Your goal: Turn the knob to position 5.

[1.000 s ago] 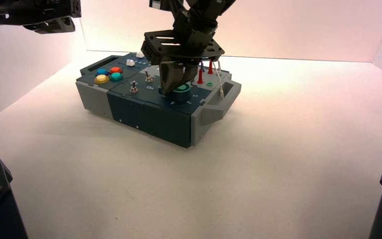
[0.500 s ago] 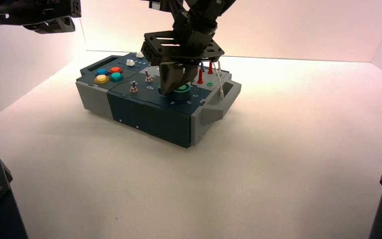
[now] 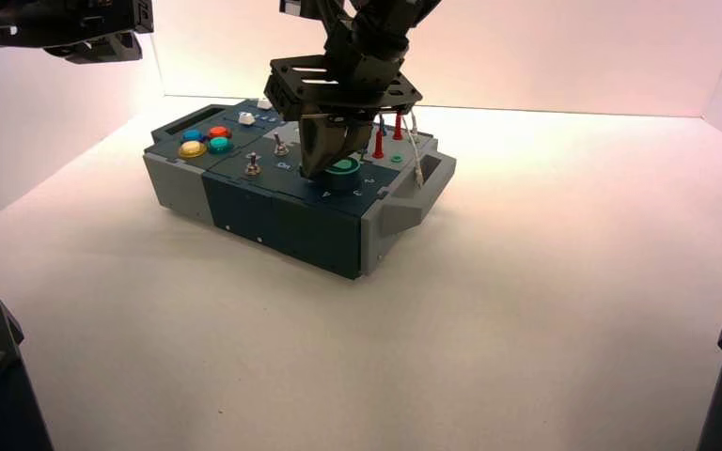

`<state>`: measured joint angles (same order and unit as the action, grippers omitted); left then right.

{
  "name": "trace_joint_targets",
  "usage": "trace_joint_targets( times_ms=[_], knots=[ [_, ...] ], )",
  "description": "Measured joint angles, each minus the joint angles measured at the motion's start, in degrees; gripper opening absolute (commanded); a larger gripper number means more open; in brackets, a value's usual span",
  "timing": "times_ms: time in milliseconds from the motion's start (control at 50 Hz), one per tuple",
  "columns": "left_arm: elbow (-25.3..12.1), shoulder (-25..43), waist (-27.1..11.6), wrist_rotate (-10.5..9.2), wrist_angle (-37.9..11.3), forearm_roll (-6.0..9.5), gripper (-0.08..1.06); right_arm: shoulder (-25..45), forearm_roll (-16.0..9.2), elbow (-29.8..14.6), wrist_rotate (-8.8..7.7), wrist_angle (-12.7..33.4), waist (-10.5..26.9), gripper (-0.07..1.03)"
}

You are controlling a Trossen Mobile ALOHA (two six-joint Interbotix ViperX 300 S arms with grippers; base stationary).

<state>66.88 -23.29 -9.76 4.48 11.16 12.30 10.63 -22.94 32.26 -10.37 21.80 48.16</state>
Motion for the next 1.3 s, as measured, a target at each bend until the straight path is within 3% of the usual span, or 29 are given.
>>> trace_joint_targets(
  times_ms=[1300],
  knots=[
    [0.0, 0.0, 0.0, 0.0, 0.0, 0.0, -0.03, 0.7, 0.09, -0.53, -0.09, 0.88, 0.44, -0.02]
  ],
)
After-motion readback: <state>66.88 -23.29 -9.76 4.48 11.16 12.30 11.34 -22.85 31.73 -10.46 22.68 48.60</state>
